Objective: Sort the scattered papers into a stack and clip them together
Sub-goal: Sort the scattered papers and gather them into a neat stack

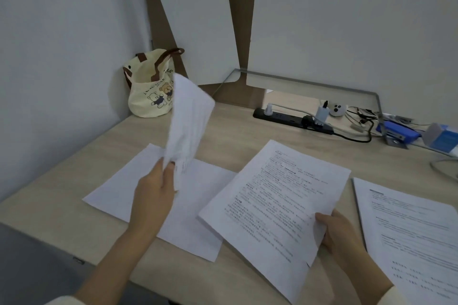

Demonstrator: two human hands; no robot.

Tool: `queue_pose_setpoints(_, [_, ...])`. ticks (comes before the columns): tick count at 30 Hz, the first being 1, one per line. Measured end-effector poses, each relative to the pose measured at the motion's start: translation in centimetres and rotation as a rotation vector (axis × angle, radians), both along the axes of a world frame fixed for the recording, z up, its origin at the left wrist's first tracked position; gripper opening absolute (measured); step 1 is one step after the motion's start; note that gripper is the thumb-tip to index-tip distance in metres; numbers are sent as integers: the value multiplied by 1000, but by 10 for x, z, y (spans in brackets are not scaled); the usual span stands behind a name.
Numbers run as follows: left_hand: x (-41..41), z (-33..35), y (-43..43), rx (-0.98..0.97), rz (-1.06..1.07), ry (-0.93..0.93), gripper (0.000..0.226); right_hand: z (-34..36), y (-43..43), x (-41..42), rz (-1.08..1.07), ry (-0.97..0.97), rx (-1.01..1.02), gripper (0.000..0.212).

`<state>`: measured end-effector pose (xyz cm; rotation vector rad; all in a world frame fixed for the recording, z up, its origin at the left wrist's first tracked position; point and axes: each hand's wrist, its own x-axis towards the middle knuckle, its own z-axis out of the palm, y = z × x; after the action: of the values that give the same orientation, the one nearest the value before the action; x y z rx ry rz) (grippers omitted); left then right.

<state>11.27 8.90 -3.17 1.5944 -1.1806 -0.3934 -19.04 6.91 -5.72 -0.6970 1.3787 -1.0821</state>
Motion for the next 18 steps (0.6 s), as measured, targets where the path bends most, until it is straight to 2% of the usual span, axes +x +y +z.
queue_pose_setpoints(2, [-3,16,8,-113,-85,360,33,2,1,4,38,8,-17,21])
queue_pose_setpoints(5, [-14,29,18,-168,-189,710,36,4,3,10,92,18,-12,21])
queue_pose_setpoints(8, [-28,24,21,-117,-257,1004,34,5,6,15,128,16,-6,22])
queue_pose_setpoints(14, [-51,-13,29,107,-295,1433,29,-4,7,15,141,46,12,18])
queue_pose_setpoints(18, [-64,-25,37,398,-316,1466,20,-9,5,15,138,42,11,20])
